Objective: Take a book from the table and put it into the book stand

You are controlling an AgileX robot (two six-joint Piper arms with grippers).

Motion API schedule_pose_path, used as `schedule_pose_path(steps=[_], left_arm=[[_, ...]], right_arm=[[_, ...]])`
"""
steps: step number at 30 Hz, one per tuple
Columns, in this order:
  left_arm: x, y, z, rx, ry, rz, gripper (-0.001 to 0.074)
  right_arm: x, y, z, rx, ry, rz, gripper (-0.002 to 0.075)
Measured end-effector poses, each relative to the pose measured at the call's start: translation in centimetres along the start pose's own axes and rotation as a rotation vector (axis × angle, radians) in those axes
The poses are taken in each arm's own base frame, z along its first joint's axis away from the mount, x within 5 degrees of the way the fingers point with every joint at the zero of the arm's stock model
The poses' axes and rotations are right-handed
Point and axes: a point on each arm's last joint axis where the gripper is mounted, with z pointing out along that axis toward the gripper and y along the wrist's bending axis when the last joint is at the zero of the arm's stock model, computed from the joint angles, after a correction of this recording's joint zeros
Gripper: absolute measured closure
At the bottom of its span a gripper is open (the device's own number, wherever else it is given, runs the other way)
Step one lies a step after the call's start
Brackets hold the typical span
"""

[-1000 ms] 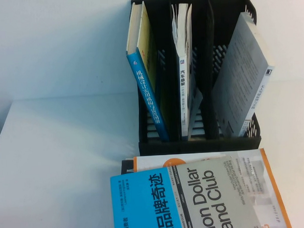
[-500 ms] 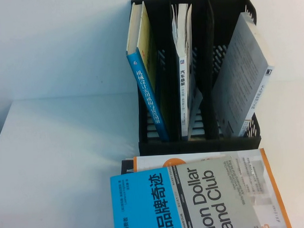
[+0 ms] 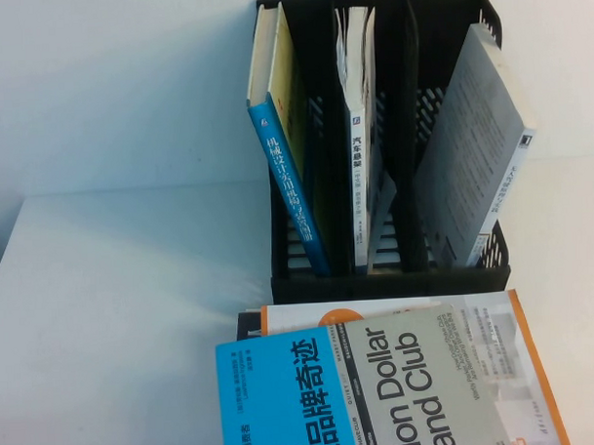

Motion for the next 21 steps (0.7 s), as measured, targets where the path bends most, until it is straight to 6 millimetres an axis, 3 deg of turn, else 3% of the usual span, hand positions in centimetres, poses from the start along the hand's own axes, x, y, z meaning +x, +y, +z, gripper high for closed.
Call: schedule_pose_path(steps=[9,21], left_arm=[[0.0,0.0,0.0,0.0,0.0,0.0,0.0737],[0.0,0.0,0.0,0.0,0.0,0.0,0.0737]], right_arm=[[0.42,-0.99,-0.2,0.178,0.056,0.046,0.0728],[0.42,-1.08,-0.22,0.194,0.057,0.036,0.0728]])
